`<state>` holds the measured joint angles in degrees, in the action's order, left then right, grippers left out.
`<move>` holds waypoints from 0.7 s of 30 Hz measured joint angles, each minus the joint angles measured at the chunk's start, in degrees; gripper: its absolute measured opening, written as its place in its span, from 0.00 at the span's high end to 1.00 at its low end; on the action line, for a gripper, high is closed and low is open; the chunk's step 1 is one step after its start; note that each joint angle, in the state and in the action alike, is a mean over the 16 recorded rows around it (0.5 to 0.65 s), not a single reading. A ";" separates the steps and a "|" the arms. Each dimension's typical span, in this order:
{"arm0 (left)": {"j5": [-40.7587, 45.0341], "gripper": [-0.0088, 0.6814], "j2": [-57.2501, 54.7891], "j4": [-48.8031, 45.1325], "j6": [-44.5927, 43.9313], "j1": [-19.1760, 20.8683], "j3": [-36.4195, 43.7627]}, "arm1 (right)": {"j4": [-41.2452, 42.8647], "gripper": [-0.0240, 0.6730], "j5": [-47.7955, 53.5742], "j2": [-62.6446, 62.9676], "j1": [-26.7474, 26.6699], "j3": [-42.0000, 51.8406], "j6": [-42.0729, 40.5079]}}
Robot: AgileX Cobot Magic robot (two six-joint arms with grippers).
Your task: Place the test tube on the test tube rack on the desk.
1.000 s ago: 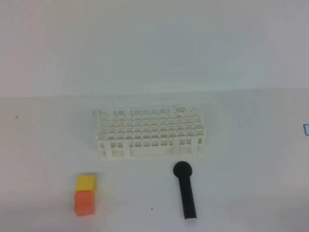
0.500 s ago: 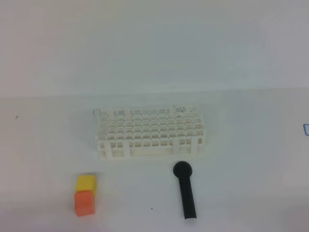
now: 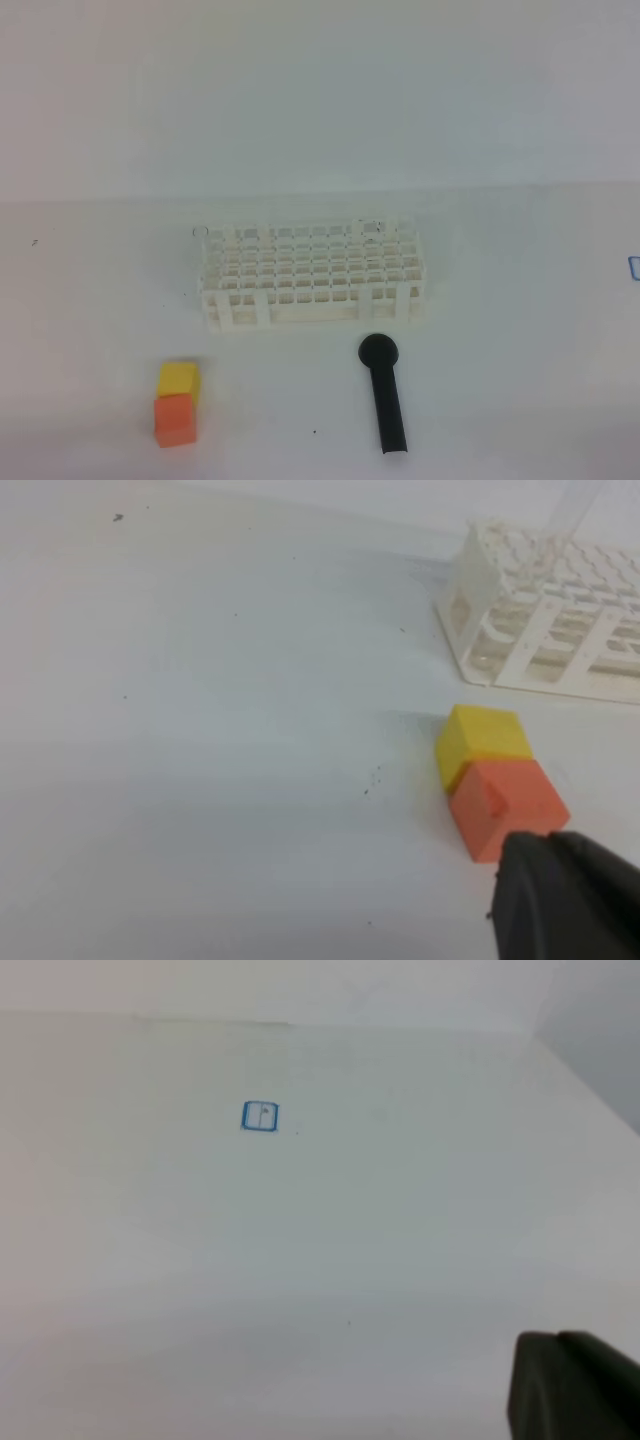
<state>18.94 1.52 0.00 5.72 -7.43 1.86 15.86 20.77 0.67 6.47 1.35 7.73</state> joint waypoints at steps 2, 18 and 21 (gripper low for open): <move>0.00 0.99 0.00 0.00 0.00 0.00 0.00 | 0.00 0.97 0.00 0.00 -0.03 0.00 0.00; 0.00 0.99 0.00 0.00 0.00 0.00 0.00 | 0.00 0.97 0.00 0.00 -0.11 0.00 0.00; 0.00 0.99 0.00 0.00 0.00 0.00 0.00 | 0.00 0.97 0.00 0.00 -0.11 0.00 0.00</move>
<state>18.94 1.52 0.00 5.72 -7.43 1.86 15.86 20.77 0.67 6.36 1.35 7.73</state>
